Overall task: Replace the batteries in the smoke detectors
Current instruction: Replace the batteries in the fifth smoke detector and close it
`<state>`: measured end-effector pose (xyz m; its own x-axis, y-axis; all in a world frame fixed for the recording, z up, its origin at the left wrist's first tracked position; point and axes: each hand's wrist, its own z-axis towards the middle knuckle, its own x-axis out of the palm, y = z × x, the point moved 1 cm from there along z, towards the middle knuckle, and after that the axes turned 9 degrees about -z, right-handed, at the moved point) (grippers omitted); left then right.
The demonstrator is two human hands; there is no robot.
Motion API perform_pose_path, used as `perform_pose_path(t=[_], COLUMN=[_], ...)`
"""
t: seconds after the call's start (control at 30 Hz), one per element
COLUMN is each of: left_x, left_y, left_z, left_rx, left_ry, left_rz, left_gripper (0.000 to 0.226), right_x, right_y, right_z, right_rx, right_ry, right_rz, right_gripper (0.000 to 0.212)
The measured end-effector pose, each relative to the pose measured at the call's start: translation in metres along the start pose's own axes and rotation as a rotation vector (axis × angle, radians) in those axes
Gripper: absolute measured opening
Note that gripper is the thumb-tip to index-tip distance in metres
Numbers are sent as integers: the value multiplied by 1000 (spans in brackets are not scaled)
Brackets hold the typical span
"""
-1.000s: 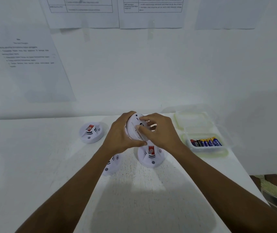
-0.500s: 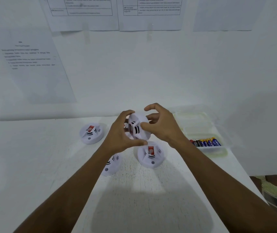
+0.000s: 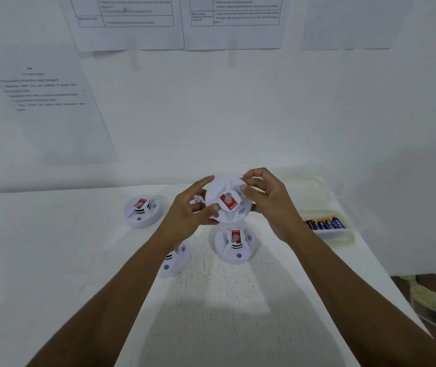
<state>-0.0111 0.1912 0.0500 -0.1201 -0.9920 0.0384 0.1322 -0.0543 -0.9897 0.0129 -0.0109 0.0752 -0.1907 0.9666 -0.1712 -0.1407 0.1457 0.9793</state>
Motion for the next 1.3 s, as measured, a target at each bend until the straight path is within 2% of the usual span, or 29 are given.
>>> perform_pose_path(t=[0.13,0.23,0.37,0.5,0.6,0.8,1.3], left_x=[6,10,8,10,14,14,20], left_y=[7,10,8,7,10,15,11], left_z=[-5,-7,-10,-11,-11,-14,-32], left_rx=[-4,-37,-54,0,53,116,118], left_ry=[-75,3,65,17,-16,-60,-82], left_rz=[-116,-120,-141,-114,-64,2,-24], left_gripper=[61,61,47,48,48,51,49], right_x=[3,4,-2,1,7,11,14], right_y=[-15,-20,-19,-20,-24,-25,-22], right_z=[-13,-15,-13,-21,-25,-25,-46], right_rx=[1,-34,-34,-77,-147,-186,-233], right_ry=[15,-28,-44,2,-60,-71,-98], right_rz=[-29,-82,-103,-216,-350,-441,-393], right_gripper=[29,25,26,50,59,60,57])
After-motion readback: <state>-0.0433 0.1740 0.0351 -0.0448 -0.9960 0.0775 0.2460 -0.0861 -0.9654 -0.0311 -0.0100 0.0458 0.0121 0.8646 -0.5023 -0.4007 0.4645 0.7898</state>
